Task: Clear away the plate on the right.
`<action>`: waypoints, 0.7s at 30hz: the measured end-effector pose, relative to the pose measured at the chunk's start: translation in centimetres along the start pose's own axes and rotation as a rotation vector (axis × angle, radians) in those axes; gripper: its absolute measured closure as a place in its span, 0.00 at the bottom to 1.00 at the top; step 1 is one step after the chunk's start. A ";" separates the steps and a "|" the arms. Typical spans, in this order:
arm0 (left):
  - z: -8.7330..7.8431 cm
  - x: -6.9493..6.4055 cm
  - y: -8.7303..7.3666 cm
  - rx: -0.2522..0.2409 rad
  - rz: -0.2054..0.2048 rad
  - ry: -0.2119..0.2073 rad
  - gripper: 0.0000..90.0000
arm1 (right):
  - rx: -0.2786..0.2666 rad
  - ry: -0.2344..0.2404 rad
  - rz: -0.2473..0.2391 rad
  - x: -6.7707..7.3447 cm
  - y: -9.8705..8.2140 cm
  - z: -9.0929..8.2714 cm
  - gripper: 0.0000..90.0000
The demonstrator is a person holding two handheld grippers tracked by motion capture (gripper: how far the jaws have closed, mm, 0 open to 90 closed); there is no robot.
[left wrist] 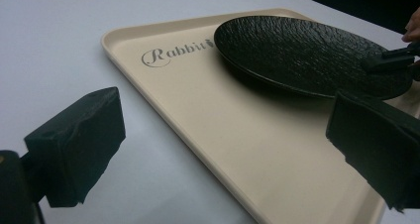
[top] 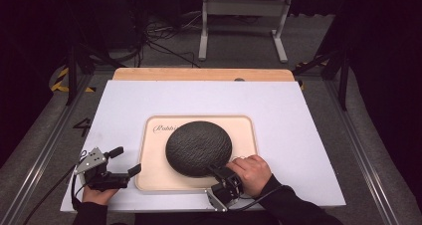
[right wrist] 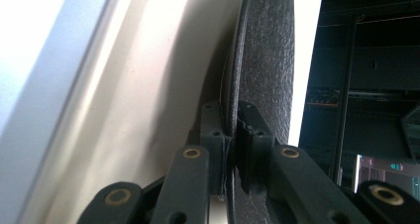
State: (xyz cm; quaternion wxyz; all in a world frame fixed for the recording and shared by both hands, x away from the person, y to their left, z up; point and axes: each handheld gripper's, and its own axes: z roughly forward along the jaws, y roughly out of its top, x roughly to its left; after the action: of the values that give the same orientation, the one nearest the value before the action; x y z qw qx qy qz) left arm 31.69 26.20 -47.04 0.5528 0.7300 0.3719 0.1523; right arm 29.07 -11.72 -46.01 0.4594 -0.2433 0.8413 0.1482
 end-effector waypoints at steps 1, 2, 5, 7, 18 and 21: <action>0.0 0.0 0.0 0.000 -0.001 0.000 0.03 | 0.000 0.005 0.001 0.0 0.0 0.0 0.91; 0.0 0.0 0.0 0.000 0.001 0.000 0.03 | -0.002 0.015 0.005 0.0 0.0 -0.1 0.90; 0.0 0.0 0.0 0.001 0.000 -0.002 0.03 | 0.005 0.061 0.000 0.4 0.1 0.0 0.85; 0.0 0.0 0.0 0.001 0.001 -0.002 0.03 | 0.013 0.078 -0.010 0.6 0.1 0.2 0.84; 0.0 0.0 0.0 0.001 0.003 -0.003 0.03 | -0.035 0.132 0.088 -0.3 -0.3 -1.1 0.77; 0.0 0.0 0.0 0.001 0.000 -0.003 0.03 | -0.062 0.142 0.102 -0.4 -0.5 -1.6 0.75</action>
State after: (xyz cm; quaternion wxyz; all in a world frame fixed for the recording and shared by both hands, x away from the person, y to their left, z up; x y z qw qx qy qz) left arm 31.68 26.19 -47.04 0.5531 0.7304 0.3712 0.1511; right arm 28.44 -12.77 -44.86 0.3825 -0.2240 0.8782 0.1799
